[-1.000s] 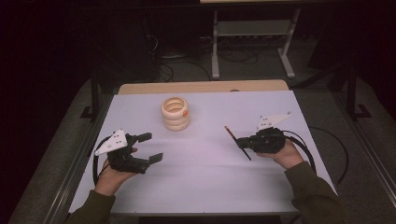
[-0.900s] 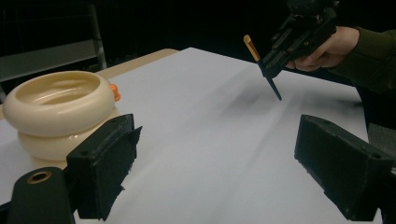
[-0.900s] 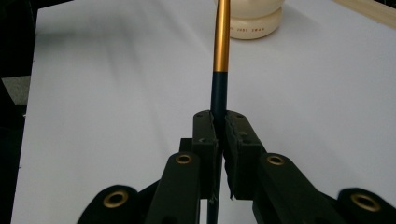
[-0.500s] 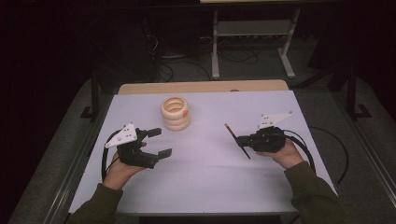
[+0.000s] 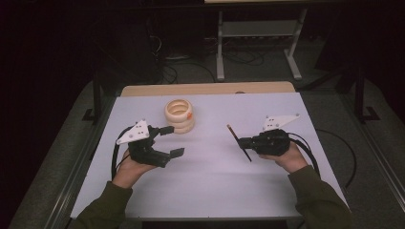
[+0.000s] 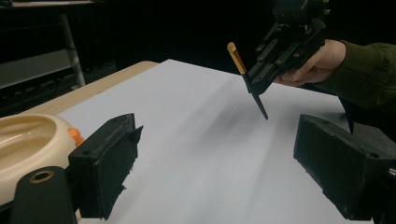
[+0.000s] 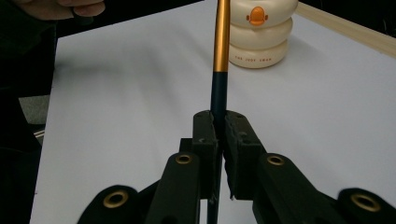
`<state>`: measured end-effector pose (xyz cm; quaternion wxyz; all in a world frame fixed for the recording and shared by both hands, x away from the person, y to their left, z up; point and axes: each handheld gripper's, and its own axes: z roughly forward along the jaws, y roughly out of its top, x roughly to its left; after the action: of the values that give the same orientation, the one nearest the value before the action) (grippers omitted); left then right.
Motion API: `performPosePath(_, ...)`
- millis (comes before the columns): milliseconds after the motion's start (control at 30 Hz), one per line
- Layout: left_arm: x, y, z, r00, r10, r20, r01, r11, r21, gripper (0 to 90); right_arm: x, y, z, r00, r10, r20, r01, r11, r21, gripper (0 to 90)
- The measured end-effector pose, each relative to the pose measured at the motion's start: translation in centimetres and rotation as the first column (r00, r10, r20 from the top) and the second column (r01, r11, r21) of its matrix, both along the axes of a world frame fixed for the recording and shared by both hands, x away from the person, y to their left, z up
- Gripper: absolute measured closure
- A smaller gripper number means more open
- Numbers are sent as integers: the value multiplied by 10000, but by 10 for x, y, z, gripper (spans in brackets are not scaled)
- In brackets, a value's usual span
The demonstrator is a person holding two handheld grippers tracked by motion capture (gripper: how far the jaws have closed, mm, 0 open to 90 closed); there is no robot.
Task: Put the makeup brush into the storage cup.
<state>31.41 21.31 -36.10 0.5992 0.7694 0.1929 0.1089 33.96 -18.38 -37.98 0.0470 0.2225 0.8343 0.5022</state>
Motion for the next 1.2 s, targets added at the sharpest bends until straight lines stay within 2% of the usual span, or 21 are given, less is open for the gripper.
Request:
performPosePath(267,6,-9,1,9998,-194,-67,195,9997,134,135,0,4,3,10000,32,69,-33,9998,203,824)
performPosePath(467,9,-17,4,9995,-314,-12,313,9995,-95,141,3,9,8,9999,85,147,-90,9995,315,824)
performPosePath(933,19,-33,9,9989,-466,27,467,9986,-247,157,8,23,12,9994,247,254,-260,9982,543,824)
performPosePath(1200,25,-40,11,9991,-436,10,436,9982,-406,196,11,32,17,9990,320,316,-345,9963,793,824)
